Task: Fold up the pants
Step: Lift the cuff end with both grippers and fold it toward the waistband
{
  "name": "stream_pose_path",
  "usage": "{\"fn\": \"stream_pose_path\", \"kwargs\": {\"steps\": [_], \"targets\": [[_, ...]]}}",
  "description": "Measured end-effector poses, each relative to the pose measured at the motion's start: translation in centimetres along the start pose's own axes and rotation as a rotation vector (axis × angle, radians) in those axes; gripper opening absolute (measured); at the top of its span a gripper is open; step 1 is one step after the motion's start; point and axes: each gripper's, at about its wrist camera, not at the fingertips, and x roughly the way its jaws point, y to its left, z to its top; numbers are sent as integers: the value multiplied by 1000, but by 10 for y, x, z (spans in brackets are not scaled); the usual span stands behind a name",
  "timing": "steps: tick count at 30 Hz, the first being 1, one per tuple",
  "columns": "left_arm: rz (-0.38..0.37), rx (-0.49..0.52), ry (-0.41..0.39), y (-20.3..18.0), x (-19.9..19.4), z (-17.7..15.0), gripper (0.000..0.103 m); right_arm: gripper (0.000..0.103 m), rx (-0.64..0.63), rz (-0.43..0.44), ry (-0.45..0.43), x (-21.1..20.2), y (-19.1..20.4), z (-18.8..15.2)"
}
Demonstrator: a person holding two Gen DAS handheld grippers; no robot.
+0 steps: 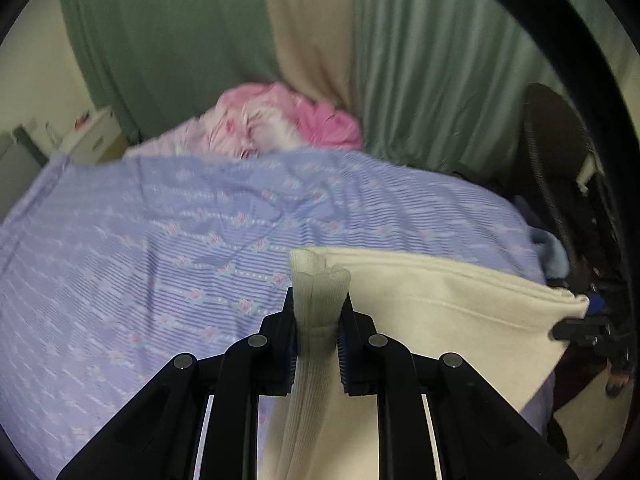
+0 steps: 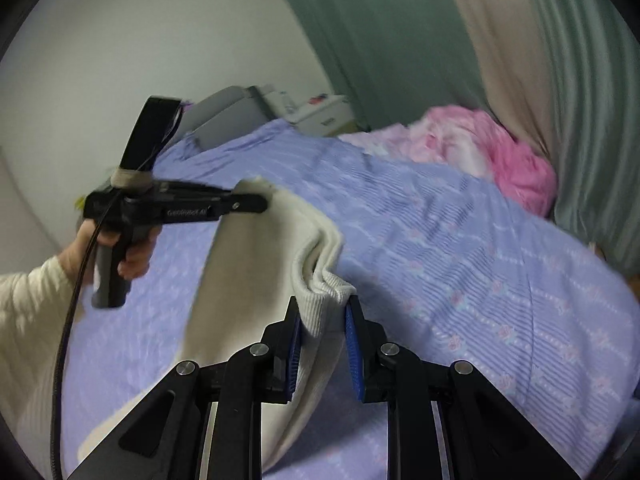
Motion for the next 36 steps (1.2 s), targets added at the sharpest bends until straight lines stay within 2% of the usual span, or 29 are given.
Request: {"fn": "stream_pose_path", "kwargs": {"steps": [6, 11, 16, 20, 25, 30, 35, 36], "targets": [[29, 14, -90, -10, -102, -56, 17, 21, -191, 45, 14, -51, 86, -17], [73, -112, -147, 8, -163, -135, 17, 21, -329, 88, 51, -68, 161, -43], [143, -258, -133, 26, -195, -220, 17, 21, -455, 137, 106, -66, 226, -80], [168, -371, -115, 39, -204, -284, 17, 21, -543, 168, 152, -59, 270, -117], [199, -467, -51, 50, -195, -354, 17, 21, -613, 218, 254, -35, 308, -167], [213, -512, 35, 49, -166, -411, 17, 21, -650, 249, 371, -4, 328, -217], [225, -539, 17, 46, -155, -453, 19, 21, -716, 275, 461, 11, 349, -265], [241, -538, 31, 44, -152, -462, 24, 21, -728, 275, 470, 13, 353, -272]]}}
